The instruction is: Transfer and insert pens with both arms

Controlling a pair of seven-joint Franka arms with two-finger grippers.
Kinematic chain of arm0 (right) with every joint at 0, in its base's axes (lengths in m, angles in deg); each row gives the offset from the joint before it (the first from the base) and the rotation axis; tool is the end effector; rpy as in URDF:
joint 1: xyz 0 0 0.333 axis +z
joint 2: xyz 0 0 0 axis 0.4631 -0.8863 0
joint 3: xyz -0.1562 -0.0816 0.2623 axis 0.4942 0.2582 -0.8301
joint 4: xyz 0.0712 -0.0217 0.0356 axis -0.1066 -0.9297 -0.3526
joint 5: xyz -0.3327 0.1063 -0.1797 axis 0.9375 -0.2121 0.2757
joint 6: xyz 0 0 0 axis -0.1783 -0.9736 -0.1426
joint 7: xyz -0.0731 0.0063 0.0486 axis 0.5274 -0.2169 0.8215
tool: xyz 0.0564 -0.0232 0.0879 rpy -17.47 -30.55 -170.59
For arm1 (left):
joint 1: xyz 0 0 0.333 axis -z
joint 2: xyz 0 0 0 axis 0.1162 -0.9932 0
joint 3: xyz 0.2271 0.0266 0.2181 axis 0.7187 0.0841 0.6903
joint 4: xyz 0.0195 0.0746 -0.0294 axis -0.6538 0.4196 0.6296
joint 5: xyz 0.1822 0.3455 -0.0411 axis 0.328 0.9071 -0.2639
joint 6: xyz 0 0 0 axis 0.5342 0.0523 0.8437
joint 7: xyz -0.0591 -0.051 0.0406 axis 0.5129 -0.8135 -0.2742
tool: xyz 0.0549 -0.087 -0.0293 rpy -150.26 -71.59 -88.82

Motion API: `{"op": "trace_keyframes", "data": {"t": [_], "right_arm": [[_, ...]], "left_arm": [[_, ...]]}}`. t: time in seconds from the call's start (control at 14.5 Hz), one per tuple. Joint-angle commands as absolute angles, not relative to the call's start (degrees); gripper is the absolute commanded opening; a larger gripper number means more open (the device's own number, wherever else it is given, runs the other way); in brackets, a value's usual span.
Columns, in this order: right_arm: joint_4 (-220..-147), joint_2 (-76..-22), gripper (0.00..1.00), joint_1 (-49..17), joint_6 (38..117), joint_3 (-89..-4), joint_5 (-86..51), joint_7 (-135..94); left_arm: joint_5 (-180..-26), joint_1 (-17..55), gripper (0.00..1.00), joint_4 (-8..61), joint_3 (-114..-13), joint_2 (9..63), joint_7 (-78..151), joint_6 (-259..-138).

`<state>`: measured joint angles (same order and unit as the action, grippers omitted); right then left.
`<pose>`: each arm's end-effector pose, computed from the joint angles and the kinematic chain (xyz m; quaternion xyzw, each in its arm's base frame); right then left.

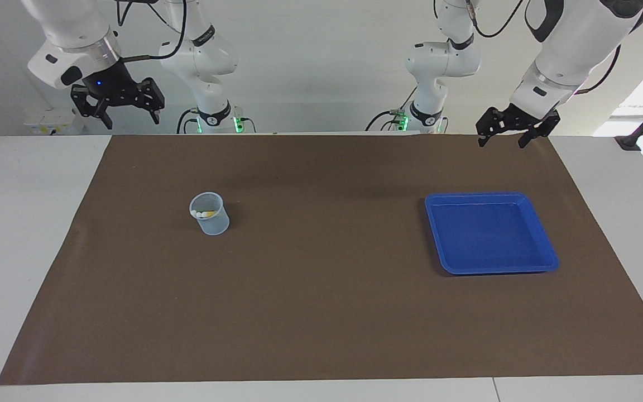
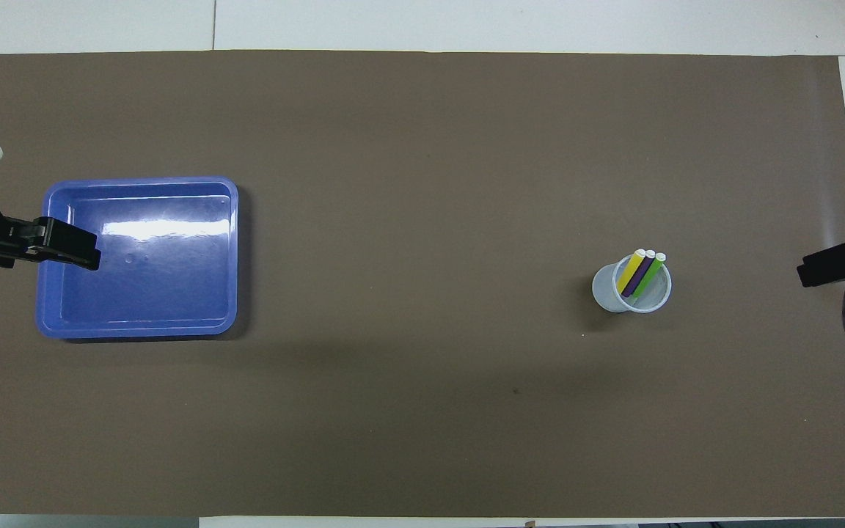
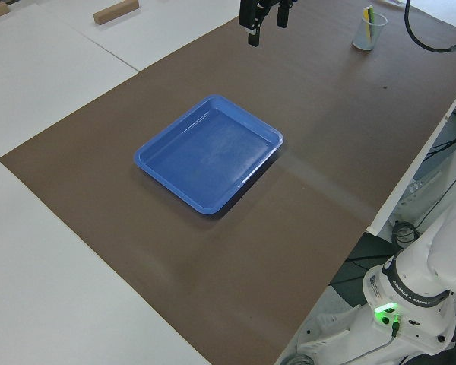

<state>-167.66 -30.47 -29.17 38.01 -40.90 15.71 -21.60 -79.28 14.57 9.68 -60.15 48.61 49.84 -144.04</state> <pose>0.5130 -0.0045 0.6553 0.9951 0.0764 -0.0599 0.0197 0.5252 -0.0717 0.6190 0.9974 -0.0480 -0.0538 0.0046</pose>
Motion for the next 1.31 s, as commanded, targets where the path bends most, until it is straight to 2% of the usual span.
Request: {"op": "trace_keyframes", "data": {"t": [0.0,0.21,1.24], "right_arm": [[-169.1,-29.9,1.0,-29.5,39.2,-39.4,15.9,-20.7],[-167.2,-32.7,1.0,-29.6,38.6,-39.0,15.9,-20.6],[-166.7,-32.1,1.0,-29.0,38.2,-38.1,14.3,-18.8]], "left_arm": [[-78.8,14.2,1.0,8.9,-60.4,48.6,48.3,-144.2],[-78.8,14.1,1.0,9.2,-60.4,49.2,48.3,-144.2],[-79.1,12.7,1.0,7.9,-61.0,47.2,47.4,-142.4]]}}
